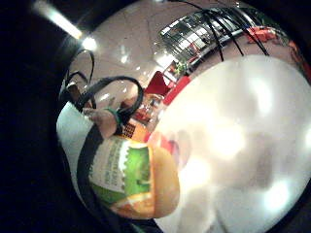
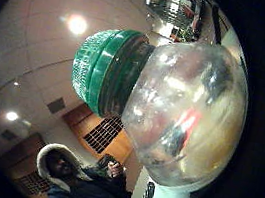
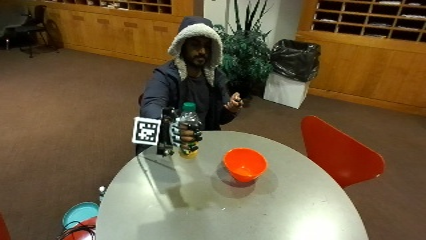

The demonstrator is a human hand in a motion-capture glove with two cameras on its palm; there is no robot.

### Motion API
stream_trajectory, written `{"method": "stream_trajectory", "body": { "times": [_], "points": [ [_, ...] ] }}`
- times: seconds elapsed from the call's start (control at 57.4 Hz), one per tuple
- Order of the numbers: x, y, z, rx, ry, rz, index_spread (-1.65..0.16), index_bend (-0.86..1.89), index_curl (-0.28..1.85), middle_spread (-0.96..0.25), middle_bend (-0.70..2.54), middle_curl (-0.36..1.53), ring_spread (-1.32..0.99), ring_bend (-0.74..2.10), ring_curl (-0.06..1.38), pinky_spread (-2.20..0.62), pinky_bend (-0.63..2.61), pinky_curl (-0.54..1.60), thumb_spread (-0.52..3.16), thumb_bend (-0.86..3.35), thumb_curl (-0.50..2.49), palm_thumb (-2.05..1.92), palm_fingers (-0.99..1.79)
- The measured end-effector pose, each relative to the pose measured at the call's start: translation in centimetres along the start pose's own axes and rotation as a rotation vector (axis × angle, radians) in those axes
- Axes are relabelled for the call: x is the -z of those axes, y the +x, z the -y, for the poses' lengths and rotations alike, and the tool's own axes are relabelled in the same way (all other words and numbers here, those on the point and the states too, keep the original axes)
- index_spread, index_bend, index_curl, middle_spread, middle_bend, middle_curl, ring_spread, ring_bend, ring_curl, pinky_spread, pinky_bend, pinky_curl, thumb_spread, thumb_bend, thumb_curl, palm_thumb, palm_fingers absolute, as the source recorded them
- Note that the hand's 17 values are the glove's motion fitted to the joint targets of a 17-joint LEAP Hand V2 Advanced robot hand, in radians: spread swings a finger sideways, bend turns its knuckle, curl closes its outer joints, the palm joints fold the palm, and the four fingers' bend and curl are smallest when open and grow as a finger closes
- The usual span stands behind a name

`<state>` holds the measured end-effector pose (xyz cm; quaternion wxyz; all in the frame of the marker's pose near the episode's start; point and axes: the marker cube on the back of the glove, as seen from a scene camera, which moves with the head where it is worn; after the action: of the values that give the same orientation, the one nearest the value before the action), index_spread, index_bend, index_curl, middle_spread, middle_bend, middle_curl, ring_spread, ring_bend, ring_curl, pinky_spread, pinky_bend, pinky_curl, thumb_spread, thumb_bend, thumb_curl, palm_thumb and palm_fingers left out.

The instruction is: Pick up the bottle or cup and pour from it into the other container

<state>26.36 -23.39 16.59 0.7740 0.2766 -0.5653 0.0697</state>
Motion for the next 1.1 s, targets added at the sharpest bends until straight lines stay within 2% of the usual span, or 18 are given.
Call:
{"method": "stream_trajectory", "body": {
  "times": [0.105,0.192,0.261,0.331,0.418,0.488,0.627,0.784,1.097],
  "points": [
    [-1.1,-4.1,1.3,0.038,-0.009,-0.143,-0.28,0.14,0.35,-0.27,0.3,0.46,-0.2,0.61,0.41,-0.07,0.43,0.37,0.3,-0.04,0.68,0.97,1.21],
    [-2.6,-6.7,1.2,-0.024,-0.074,-0.339,-0.28,0.14,0.35,-0.27,0.3,0.47,-0.2,0.61,0.41,-0.08,0.43,0.38,0.3,-0.04,0.69,0.97,1.2],
    [-3.9,-7.8,0.9,0.093,-0.156,-0.499,-0.28,0.14,0.36,-0.27,0.3,0.47,-0.2,0.61,0.41,-0.09,0.43,0.38,0.3,-0.04,0.7,0.96,1.2],
    [-5.5,-9.2,0.9,0.035,-0.141,-0.687,-0.28,0.14,0.36,-0.27,0.3,0.47,-0.2,0.62,0.42,-0.09,0.44,0.38,0.3,-0.04,0.7,0.96,1.2],
    [-6.7,-9.9,1.3,0.216,-0.312,-0.874,-0.28,0.14,0.36,-0.27,0.3,0.48,-0.2,0.61,0.42,-0.09,0.44,0.38,0.3,-0.04,0.71,0.96,1.2],
    [-8.2,-10.3,1.4,0.254,-0.381,-1.029,-0.28,0.14,0.36,-0.27,0.3,0.48,-0.2,0.61,0.42,-0.09,0.44,0.38,0.3,-0.04,0.71,0.96,1.2],
    [-10.7,-9.8,1.7,0.325,-0.457,-1.342,-0.28,0.14,0.37,-0.27,0.29,0.48,-0.2,0.61,0.42,-0.09,0.44,0.38,0.31,-0.04,0.72,0.95,1.19],
    [-13.7,-8.1,0.7,0.405,-0.558,-1.589,-0.28,0.13,0.37,-0.27,0.29,0.48,-0.2,0.61,0.42,-0.09,0.45,0.38,0.32,-0.04,0.72,0.96,1.19],
    [-18.0,-4.7,-0.9,0.599,-0.703,-1.915,-0.28,0.13,0.36,-0.27,0.29,0.49,-0.2,0.61,0.42,-0.09,0.45,0.38,0.33,-0.04,0.73,0.95,1.19]
  ]
}}
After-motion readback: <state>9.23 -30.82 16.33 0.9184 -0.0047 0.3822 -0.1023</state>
